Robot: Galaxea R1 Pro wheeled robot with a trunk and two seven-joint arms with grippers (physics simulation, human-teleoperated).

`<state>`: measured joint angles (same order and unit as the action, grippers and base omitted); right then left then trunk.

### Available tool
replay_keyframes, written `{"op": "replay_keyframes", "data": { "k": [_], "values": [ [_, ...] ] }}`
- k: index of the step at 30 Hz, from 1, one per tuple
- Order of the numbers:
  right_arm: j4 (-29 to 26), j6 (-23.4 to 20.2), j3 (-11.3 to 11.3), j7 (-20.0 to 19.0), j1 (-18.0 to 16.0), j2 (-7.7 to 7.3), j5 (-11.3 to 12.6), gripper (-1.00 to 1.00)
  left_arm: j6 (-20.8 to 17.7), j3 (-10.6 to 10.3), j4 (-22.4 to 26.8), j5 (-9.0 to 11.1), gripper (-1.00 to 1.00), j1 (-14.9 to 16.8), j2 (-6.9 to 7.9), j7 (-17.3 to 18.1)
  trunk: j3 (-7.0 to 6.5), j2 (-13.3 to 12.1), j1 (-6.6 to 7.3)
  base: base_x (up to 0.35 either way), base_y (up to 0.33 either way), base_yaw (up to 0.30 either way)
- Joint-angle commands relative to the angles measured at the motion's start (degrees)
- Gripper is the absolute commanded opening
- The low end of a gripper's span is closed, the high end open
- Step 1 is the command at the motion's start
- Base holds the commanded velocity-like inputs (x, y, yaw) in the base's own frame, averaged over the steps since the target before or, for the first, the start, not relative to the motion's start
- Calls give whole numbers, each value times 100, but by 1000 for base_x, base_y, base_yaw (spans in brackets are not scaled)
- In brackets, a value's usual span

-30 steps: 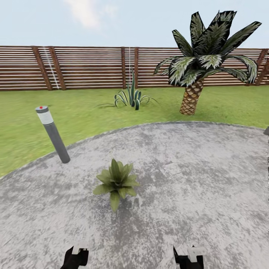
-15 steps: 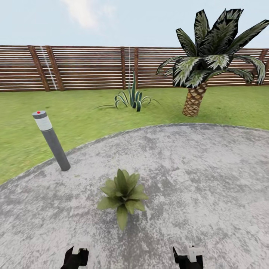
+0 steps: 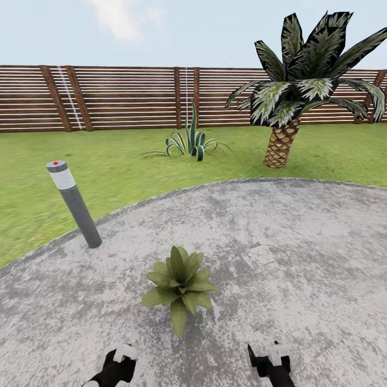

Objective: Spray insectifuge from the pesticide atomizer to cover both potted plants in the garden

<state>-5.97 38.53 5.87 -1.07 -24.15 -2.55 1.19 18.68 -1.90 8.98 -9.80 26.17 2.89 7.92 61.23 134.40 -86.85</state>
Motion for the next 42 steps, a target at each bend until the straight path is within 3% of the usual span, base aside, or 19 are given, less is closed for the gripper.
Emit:
{"op": "replay_keyframes", "data": {
  "k": [1, 3, 4, 6, 7, 8, 11, 12, 15, 18, 21, 25, 27, 30, 31, 37, 39, 42],
  "values": [
    [-278, -10, 108, -27, -2, -10, -258, 100, 8, -74, 2, -76, -100, 16, 37, 386, 5, 2, 1, 0, 0, 0],
    [-778, -357, 297, -81, -2, -6, -1161, 100, -85, -131, 13, -251, -100, 60, 164, 1092, 5, 2, 1, 0, 0, 0],
    [-1075, -823, 346, -207, 0, 12, -1742, 100, -253, -142, 45, -572, -100, 185, 242, 1471, 5, 2, 1, 0, 0, 0],
    [-1424, -1378, 369, -657, -2, 48, -2223, 100, -584, -142, 76, -1092, -100, 352, 287, 1901, 5, 2, 1, 0, 0, 0],
    [-1556, -1560, 373, -922, -2, 59, -2329, 100, -731, -139, 89, -1284, -100, 418, 295, 2054, 5, 2, 1, 0, 0, 0],
    [-1746, -1770, 377, -1369, -5, 73, -2421, 100, -935, -140, 141, -1525, -100, 526, 294, 2256, 5, 2, 1, 0, 0, 0],
    [-2160, -2014, 385, -2401, -16, 117, -2496, 100, -1373, -143, 419, -1949, -100, 710, 297, 2749, 5, 2, 1, 0, 0, 0],
    [-2274, -2056, 388, -2783, -19, 203, -2514, 100, -1593, -146, 692, -2195, -100, 742, 303, 3170, 5, 2, 1, 0, 0, 0],
    [-2320, -2080, 389, -2979, -45, 336, -2528, 100, -1874, -144, 1066, -2713, -100, 756, 262, 3716, 5, 2, 1, 0, 0, 0],
    [-2328, -2095, 390, -3106, -67, 369, -2540, 100, -1960, -144, 1242, -3081, -100, 758, 222, 3853, 5, 2, 1, 0, 0, 0],
    [-2348, -2299, 399, -3158, -89, 377, -2553, 100, -1976, -143, 1297, -3242, -100, 761, 183, 3882, 5, 2, 1, 0, 0, 0],
    [-2572, -2917, 648, -3502, -120, 423, -2855, 100, -1982, -167, 1314, -3372, -100, 766, -64, 3904, 5, 2, 1, 0, 0, 0],
    [-2740, -3058, 769, -3798, -129, 447, -2997, 100, -2015, -320, 1316, -3580, -100, 768, -181, 3955, 5, 2, 1, 0, 0, 0],
    [-2882, -3118, 819, -3936, -137, 516, -3060, 100, -2234, -442, 1332, -3838, -100, 789, -306, 4049, 5, 2, 1, 0, 0, 0],
    [-2909, -3142, 828, -3962, -144, 562, -3101, -100, -2352, -465, 1382, -3893, -100, 800, -340, 4072, 5, 2, 1, 0, 0, 0],
    [-3008, -3424, 837, -4285, -256, 674, -3290, -100, -2489, -503, 1532, -3954, -100, 828, -387, 4160, 5, 2, 1, 0, 0, 0],
    [-3055, -3437, 837, -4342, -287, 690, -3298, -100, -2486, -517, 1542, -3957, -100, 828, -469, 4164, 5, 2, 1, 0, 0, 0],
    [-3066, -3440, 837, -4356, -299, 694, -3300, -100, -2491, -721, 1545, -4018, -100, 830, -614, 4172, 5, 2, 1, 0, 0, 0]
  ]
}}
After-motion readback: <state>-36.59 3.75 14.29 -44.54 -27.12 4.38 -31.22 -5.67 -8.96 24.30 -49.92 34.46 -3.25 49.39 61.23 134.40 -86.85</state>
